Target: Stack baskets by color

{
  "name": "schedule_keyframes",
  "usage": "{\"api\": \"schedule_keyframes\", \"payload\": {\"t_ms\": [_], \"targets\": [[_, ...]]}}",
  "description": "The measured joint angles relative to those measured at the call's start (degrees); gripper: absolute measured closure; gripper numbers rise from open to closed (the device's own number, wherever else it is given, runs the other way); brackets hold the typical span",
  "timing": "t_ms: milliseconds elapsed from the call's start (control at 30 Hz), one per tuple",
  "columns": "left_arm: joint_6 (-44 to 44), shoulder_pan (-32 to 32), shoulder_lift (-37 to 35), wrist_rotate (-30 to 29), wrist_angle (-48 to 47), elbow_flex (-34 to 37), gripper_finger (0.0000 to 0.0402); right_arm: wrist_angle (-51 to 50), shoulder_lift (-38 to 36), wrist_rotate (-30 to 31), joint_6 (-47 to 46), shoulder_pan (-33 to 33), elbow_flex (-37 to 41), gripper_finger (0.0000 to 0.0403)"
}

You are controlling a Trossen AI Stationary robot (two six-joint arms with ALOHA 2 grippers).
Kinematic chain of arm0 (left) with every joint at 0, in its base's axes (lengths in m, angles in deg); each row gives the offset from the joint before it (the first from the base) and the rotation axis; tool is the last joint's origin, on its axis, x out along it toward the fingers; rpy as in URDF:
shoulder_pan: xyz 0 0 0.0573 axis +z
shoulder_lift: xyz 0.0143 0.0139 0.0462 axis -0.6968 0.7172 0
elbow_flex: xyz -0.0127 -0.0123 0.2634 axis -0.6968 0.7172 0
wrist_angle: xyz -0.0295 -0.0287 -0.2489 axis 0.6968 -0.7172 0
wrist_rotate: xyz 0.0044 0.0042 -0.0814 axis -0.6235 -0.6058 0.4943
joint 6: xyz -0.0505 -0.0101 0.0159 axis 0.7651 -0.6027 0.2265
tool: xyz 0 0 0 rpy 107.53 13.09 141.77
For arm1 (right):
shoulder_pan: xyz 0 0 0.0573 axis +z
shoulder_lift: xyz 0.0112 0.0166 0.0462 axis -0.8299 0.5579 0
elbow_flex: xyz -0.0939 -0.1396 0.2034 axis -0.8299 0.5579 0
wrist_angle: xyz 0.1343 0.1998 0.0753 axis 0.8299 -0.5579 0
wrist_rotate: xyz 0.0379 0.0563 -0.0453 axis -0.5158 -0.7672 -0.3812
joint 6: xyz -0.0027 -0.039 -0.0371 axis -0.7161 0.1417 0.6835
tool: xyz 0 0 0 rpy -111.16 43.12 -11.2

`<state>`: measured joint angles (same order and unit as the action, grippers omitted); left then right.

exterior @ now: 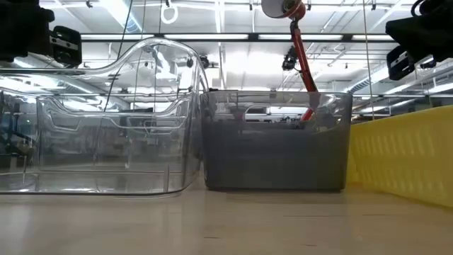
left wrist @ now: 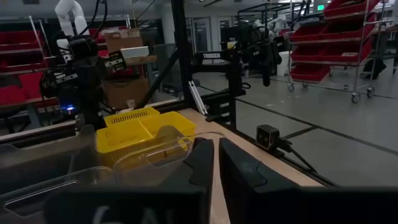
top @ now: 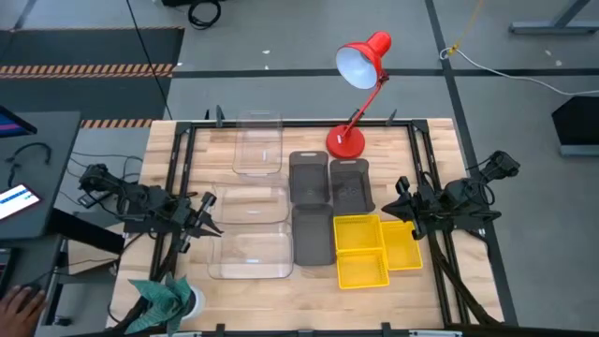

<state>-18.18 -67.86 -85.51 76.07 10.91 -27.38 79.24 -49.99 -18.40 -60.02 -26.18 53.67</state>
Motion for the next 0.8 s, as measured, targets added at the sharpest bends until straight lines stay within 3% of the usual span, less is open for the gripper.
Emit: {"api": "schedule_keyframes", "payload": {"t_ms": [800], "targets": [[0.0,-0.02,0.0,0.0,0.01,0.0,0.0369,-0.01,0.0,0.02,0.0,0.0,-0.02,0.0391]]}}
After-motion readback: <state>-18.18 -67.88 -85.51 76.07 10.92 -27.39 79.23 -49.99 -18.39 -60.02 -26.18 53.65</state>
